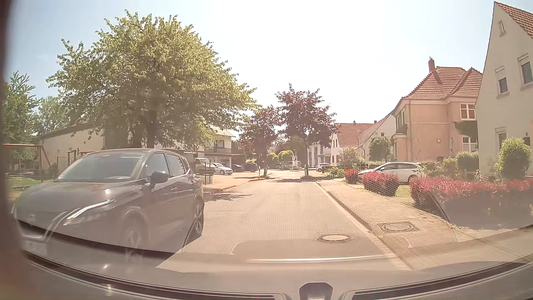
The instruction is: Follow the waypoints while adhering to traffic rules and regulations
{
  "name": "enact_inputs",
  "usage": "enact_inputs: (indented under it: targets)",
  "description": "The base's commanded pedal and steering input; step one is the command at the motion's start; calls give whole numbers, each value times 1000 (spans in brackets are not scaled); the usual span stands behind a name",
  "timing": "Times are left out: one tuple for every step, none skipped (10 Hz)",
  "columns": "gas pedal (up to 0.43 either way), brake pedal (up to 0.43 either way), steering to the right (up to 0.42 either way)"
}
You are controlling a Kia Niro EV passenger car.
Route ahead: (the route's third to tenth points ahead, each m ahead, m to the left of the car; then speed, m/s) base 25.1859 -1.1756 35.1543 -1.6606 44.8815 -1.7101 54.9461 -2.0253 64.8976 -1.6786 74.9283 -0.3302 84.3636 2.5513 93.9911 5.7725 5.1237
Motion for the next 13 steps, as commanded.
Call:
enact_inputs:
  targets:
    - [169,6,31]
    - [169,6,25]
    - [169,6,21]
    - [169,6,18]
    - [169,6,14]
    - [169,6,11]
    - [169,6,11]
    - [169,6,11]
    - [157,6,10]
    - [157,6,7]
    - [157,6,3]
    - [157,6,2]
    - [157,6,3]
